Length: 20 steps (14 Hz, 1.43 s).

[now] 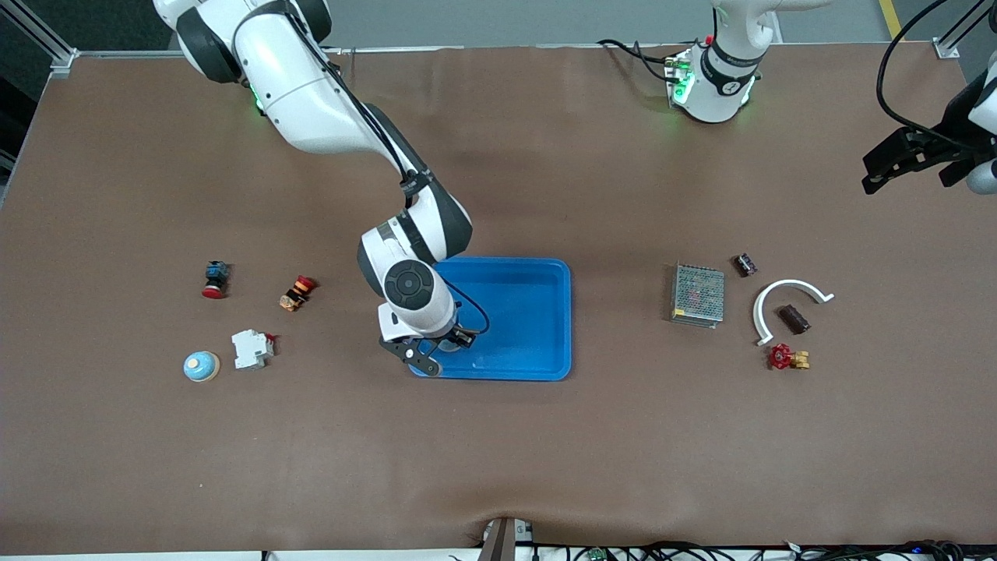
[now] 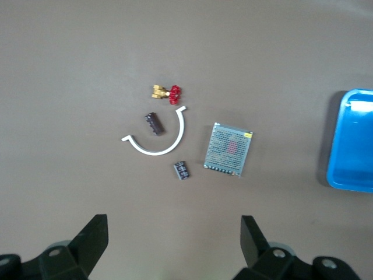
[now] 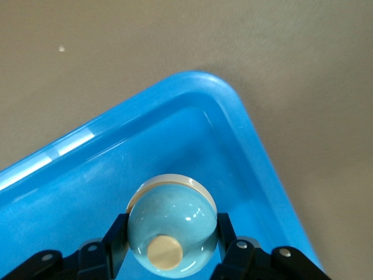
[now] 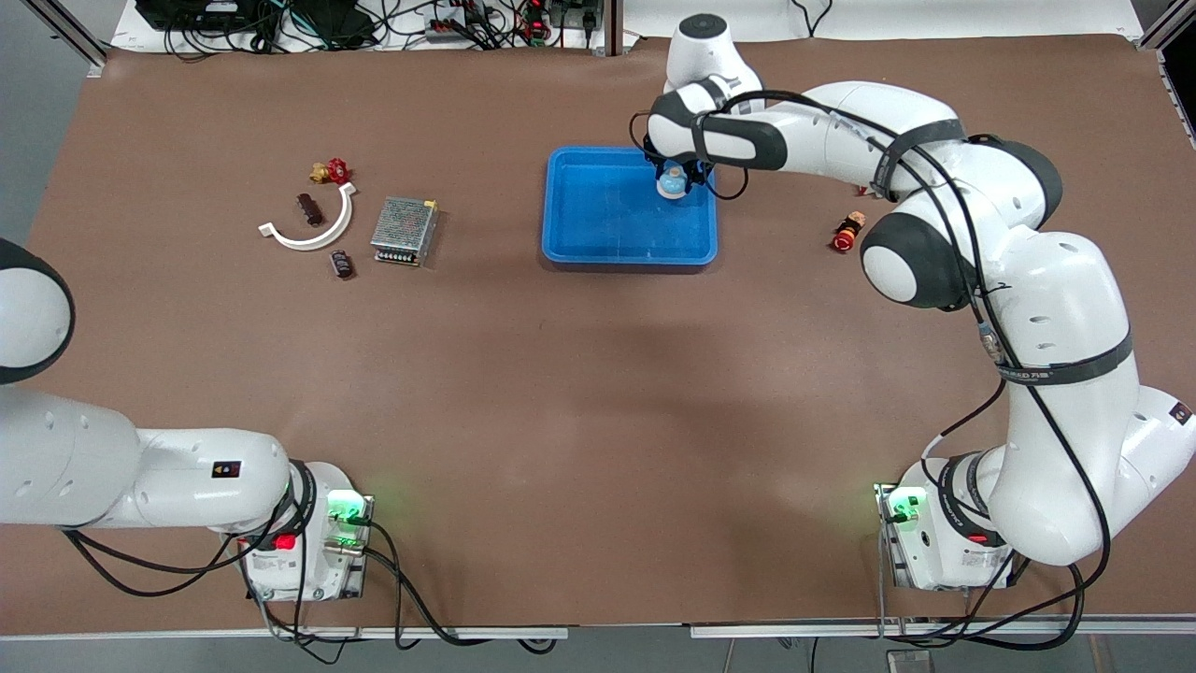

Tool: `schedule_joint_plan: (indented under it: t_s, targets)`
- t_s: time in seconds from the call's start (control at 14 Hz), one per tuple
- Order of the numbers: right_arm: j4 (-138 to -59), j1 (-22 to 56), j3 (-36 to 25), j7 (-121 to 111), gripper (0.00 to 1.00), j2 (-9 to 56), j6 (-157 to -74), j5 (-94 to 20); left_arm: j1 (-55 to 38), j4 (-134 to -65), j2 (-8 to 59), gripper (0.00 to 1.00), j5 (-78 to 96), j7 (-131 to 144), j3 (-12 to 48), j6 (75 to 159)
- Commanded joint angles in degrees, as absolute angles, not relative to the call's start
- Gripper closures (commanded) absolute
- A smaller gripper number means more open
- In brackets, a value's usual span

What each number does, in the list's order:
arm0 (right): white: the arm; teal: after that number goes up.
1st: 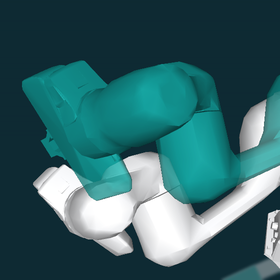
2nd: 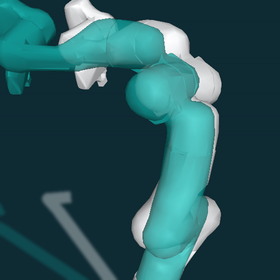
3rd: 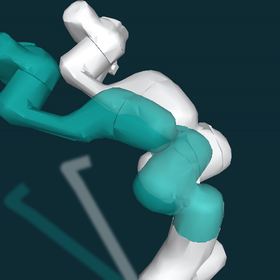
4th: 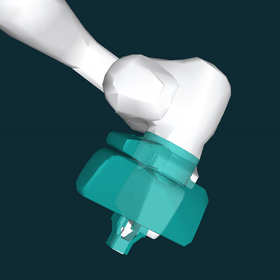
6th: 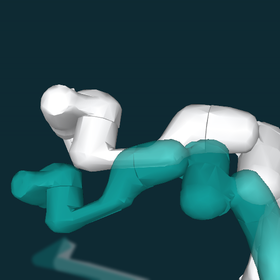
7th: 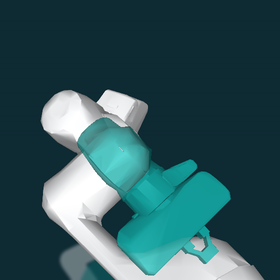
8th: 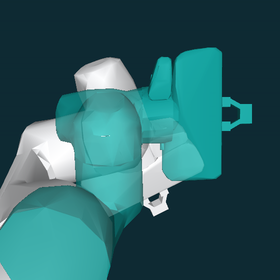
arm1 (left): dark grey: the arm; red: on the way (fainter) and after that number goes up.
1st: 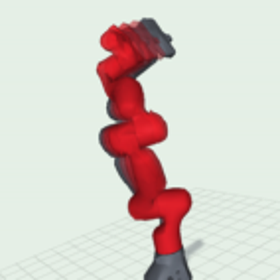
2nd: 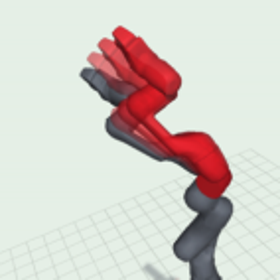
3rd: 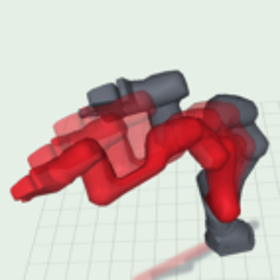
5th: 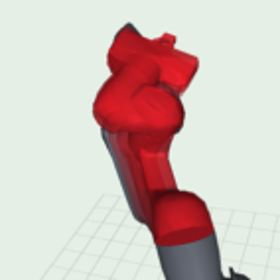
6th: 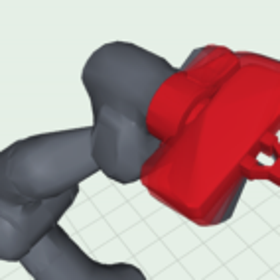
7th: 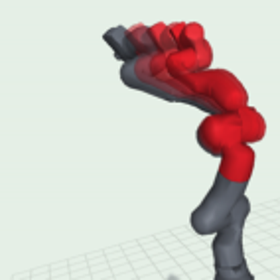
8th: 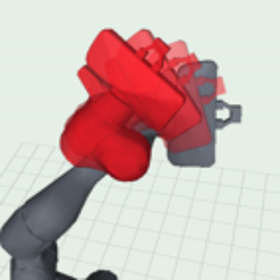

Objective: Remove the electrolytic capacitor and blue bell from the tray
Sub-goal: 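Lift the bell and carry it toward the red button with the right gripper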

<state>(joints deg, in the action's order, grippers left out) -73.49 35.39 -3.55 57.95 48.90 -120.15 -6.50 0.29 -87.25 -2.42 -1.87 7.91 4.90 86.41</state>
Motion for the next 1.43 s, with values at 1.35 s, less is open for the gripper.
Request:
schedule_joint_plan:
  t_s: [1.35]
  targets:
    - [-111.8, 4.8, -4.0, -21.7, 0.74, 13.2, -118.4, 0.2, 0.6, -87.2, -3.5, 0.0, -0.4, 7.1, 4.4, 85.9]
